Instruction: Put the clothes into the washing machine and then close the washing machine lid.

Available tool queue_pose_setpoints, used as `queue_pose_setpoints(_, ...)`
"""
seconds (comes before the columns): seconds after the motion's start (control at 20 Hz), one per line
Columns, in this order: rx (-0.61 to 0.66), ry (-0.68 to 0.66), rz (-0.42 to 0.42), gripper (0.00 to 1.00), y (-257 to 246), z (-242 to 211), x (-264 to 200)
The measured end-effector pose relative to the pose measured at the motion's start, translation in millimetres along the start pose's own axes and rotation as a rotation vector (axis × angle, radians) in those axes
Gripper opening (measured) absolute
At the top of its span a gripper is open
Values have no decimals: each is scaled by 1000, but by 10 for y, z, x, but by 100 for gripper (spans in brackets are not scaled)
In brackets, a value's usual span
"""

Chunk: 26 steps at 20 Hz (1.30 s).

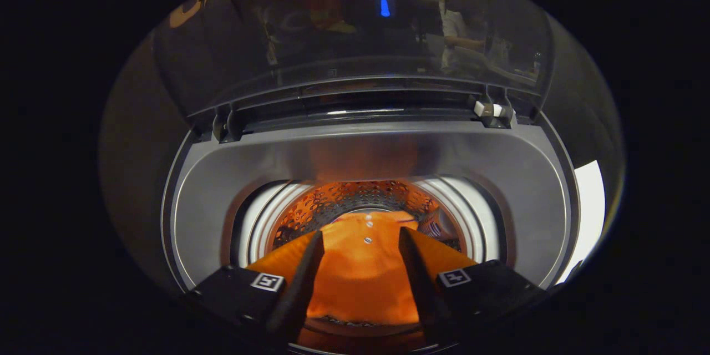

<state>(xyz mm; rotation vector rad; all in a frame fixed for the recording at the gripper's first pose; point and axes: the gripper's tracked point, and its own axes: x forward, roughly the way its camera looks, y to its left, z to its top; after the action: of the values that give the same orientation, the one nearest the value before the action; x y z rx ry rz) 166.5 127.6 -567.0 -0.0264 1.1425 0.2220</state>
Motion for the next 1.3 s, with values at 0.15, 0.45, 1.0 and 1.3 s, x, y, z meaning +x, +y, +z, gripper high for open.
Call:
queue_pose_setpoints(0.15,-22,7,-11,99,-11,-37,-10)
queue_pose_setpoints(0.45,-42,-23,3,100,68,-66,-139)
queue_pose_setpoints(1.0,-1,-278,53,99,247,626,-1095)
queue_pose_setpoints(1.3,-1,-517,70,99,378,1297,-2037)
